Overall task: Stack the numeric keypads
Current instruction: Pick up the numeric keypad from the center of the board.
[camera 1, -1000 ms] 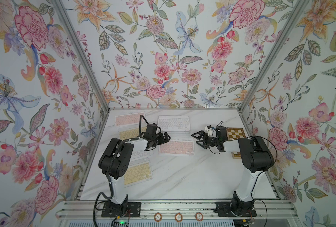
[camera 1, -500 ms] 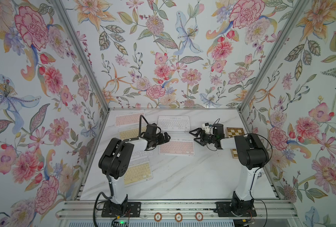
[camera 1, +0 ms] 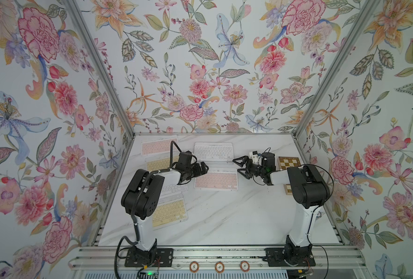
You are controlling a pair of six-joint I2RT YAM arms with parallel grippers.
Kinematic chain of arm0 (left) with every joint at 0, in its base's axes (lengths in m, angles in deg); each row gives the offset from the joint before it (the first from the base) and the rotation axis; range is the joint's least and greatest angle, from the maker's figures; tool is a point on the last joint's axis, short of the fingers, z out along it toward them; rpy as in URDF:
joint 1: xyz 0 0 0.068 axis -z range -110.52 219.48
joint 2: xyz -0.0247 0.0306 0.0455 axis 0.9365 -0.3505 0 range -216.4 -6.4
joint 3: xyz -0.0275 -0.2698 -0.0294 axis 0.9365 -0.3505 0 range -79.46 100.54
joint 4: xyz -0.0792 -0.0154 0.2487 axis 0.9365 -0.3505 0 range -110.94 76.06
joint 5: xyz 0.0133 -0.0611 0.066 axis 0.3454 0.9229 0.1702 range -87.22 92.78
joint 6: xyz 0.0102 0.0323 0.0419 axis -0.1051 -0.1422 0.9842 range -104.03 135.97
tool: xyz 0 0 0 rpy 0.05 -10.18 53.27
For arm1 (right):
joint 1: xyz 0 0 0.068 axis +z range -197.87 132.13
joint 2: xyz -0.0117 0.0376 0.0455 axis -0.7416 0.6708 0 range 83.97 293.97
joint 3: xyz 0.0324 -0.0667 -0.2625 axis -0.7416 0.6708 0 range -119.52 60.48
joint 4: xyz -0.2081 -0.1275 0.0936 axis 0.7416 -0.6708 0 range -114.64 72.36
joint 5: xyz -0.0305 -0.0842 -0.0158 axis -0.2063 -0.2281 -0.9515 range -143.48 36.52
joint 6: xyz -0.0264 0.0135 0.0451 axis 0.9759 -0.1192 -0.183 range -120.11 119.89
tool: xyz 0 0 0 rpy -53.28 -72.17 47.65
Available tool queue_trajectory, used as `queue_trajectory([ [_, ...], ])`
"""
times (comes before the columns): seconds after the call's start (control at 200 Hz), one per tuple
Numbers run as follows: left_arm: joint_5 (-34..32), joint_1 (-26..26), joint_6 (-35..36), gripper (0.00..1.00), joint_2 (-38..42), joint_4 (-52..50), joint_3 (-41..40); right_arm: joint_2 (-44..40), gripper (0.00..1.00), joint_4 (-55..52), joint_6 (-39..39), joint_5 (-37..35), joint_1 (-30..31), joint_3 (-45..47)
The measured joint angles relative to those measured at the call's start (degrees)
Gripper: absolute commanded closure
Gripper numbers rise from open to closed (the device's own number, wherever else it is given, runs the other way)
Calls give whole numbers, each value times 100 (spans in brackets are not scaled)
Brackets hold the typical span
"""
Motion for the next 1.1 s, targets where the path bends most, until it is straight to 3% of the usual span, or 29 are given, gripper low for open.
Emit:
queue_trajectory([
  [0.475,144,-96,-448,1,-24,1021,-424,-197,1,352,-57,-81,39,151],
  [0.866,289,-153,-1738,1,55,2813,-1357,-293,1,1139,-413,-376,136,96],
  [1.096,262,-149,-2201,1,173,2997,-1580,-291,1,1648,-697,-693,389,-234],
])
